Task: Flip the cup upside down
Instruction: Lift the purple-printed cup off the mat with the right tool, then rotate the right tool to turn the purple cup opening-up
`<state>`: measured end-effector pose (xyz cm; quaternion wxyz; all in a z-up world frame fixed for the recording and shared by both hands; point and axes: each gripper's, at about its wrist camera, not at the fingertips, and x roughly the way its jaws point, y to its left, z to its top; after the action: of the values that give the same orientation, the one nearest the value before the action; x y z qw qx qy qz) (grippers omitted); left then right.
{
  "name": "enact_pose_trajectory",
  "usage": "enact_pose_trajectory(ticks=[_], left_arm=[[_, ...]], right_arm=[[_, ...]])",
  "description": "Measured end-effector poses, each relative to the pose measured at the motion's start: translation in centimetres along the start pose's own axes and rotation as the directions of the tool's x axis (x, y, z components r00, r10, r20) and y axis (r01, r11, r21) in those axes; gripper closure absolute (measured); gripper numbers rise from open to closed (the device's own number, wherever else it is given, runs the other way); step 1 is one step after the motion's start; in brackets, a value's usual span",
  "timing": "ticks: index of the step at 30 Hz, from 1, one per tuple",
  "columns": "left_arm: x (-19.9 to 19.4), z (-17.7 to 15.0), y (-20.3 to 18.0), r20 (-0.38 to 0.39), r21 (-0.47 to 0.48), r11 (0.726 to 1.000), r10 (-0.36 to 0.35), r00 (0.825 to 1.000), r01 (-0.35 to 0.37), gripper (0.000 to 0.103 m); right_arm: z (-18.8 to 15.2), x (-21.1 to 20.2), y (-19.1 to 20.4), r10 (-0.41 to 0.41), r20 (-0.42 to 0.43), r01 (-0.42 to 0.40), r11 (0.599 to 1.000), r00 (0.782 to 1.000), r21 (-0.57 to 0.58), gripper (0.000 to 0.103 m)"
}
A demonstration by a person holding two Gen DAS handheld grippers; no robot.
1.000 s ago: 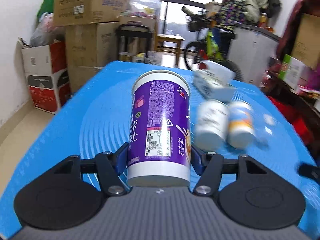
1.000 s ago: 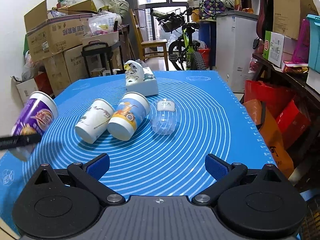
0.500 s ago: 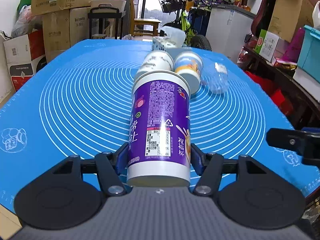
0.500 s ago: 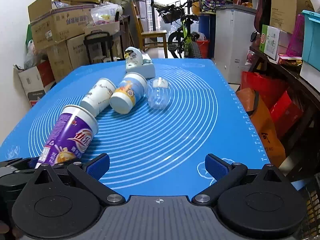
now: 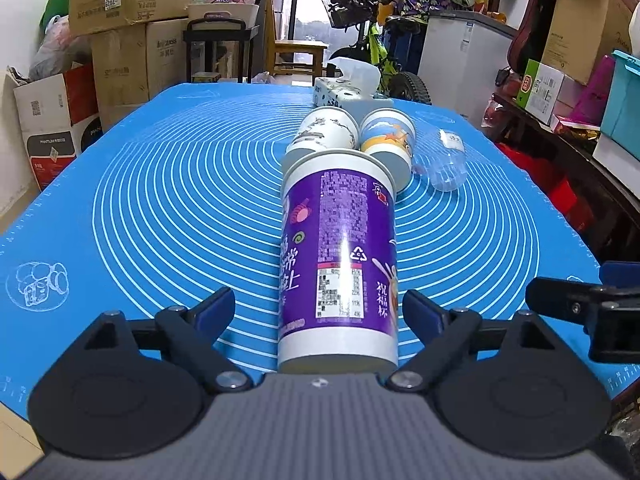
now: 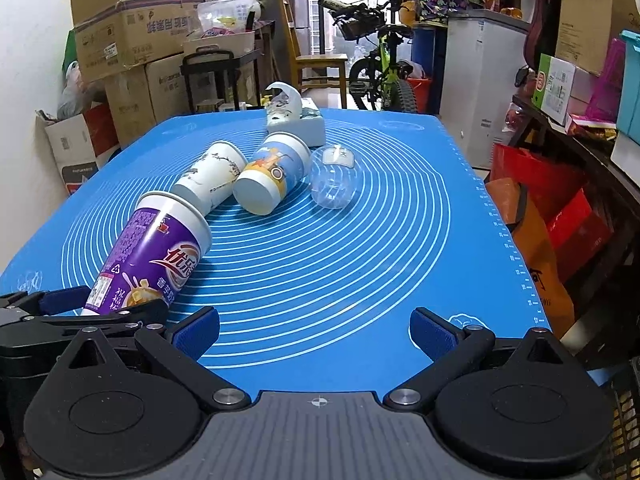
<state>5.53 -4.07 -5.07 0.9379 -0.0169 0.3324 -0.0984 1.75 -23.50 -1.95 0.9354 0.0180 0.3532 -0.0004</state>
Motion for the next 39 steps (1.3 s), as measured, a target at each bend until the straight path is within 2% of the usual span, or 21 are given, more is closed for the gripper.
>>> enact_pose_trajectory(ticks=[10, 13, 16, 19, 21, 24, 26, 29, 31, 34, 36, 38, 39], left_arm=[[-1.7, 0.3, 0.2, 0.025, 0.005, 1.000, -0.020, 0.999, 0.020, 0.012], [-2.7, 0.6, 0.5, 0.023, 0.011, 1.000, -0.022, 0.999, 0.021, 0.012], [-4.1, 0.6, 1.3, 0.053, 0.016, 1.000, -0.017, 0.998, 0.016, 0.011], [-5.0, 0.5, 2.2, 0.090, 0.026, 0.999, 0.019, 0.996, -0.021, 0.006], [-5.5, 0.3, 2.8, 0.124, 0.034, 0.997, 0.058, 0.991, -0.063, 0.006], [-5.7, -0.3, 3.7, 0.174, 0.047, 0.991, 0.112, 0.978, -0.122, 0.006], [-5.6, -0.8, 4.4, 0.187, 0.046, 0.987, 0.144, 0.972, -0.155, 0.006], [-5.2, -1.4, 5.6, 0.181, 0.035, 0.982, 0.174, 0.968, -0.183, 0.006], [-5.0, -1.7, 6.3, 0.181, 0.027, 0.979, 0.193, 0.964, -0.201, 0.006], [-4.7, -2.2, 7.1, 0.178, 0.009, 0.973, 0.227, 0.958, -0.232, 0.006], [-4.6, -2.5, 7.6, 0.169, -0.002, 0.971, 0.235, 0.957, -0.238, 0.006], [-4.5, -2.6, 7.8, 0.159, -0.011, 0.973, 0.230, 0.960, -0.232, 0.006], [-4.6, -2.7, 8.1, 0.157, -0.014, 0.974, 0.227, 0.961, -0.228, 0.006]], right_arm=[[0.7, -0.3, 0.9, -0.003, 0.009, 0.004, 0.996, 1.000, -0.084, 0.002], [1.2, -0.5, 1.8, -0.013, 0.016, 0.016, 0.986, 1.000, -0.168, 0.002], [2.1, -0.9, 3.4, -0.039, 0.038, 0.050, 0.944, 0.999, -0.326, 0.002], [3.0, -1.2, 5.7, -0.062, 0.059, 0.084, 0.849, 0.996, -0.522, 0.002], [3.5, -1.2, 7.5, -0.078, 0.072, 0.106, 0.760, 0.994, -0.642, 0.002], [3.9, -1.0, 10.5, -0.099, 0.090, 0.131, 0.586, 0.991, -0.800, 0.002], [3.4, -0.7, 12.8, -0.109, 0.107, 0.143, 0.418, 0.988, -0.897, 0.002], [1.3, -0.3, 15.5, -0.111, 0.184, 0.195, 0.097, 0.977, -0.976, 0.002], [0.1, 0.0, 16.9, -0.087, 0.220, 0.211, -0.102, 0.972, -0.972, 0.002], [-1.4, 0.5, 18.2, -0.054, 0.198, 0.167, -0.352, 0.979, -0.921, 0.002], [-2.7, 1.0, 18.7, -0.017, 0.194, 0.157, -0.523, 0.981, -0.838, 0.002], [-3.6, 1.6, 19.2, -0.010, 0.188, 0.140, -0.627, 0.982, -0.766, 0.002], [-3.7, 1.9, 19.7, -0.021, 0.172, 0.117, -0.653, 0.985, -0.748, 0.002]])
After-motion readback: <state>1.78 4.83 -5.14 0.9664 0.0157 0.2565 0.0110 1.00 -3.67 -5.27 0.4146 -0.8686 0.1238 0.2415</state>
